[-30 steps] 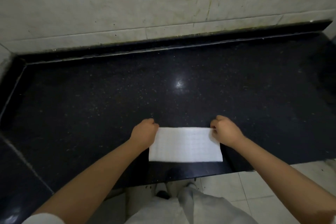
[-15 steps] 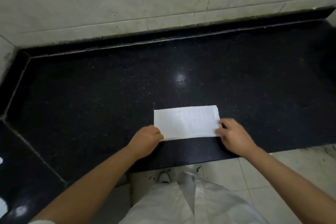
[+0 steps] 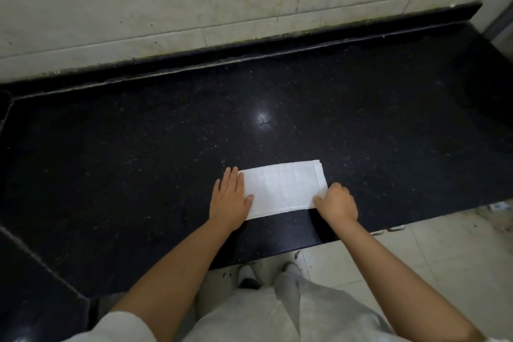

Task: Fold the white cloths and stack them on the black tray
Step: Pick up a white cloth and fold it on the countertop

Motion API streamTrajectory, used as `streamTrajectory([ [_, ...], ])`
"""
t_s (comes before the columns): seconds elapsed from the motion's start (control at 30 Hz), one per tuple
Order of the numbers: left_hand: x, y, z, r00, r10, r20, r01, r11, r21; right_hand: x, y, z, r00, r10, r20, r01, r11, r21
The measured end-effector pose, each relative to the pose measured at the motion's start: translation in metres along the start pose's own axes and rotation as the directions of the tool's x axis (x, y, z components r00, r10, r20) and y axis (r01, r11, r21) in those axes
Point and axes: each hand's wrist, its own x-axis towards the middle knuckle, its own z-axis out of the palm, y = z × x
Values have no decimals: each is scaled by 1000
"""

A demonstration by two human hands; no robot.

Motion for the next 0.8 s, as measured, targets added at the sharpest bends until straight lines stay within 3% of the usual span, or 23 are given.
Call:
streamTrajectory([
  [0.1,0,-2,9,999,-18,40,18,1000,6,0,-4,2,999,39,2,-39,999,37],
  [0.2,1,-4,12,999,-11,34,11,1000,9,1,-8,1,999,-1,-43,9,981,193],
  [0.3,2,-5,10,999,-5,34,6,1000,-15,-3,-24,-7,982,-96,-165,154,911,382],
  [0.37,1,-8,7,1000,-2,7,2,998,-67,-14,-46,-11,951,-199,-236,281,875,394],
  [0.47,-6,-24,2,994,-68,-81,53,983,-177,-34,-83,1,901,-370,-226,429,837,340],
  [0.6,-28,-61,0,975,-182,-127,146,957,-250,-50,-108,47,838,-545,-24,542,829,136],
  [0.8,-55,-99,11,948,-294,-123,243,916,-319,-58,-104,79,780,-614,124,624,779,-65],
])
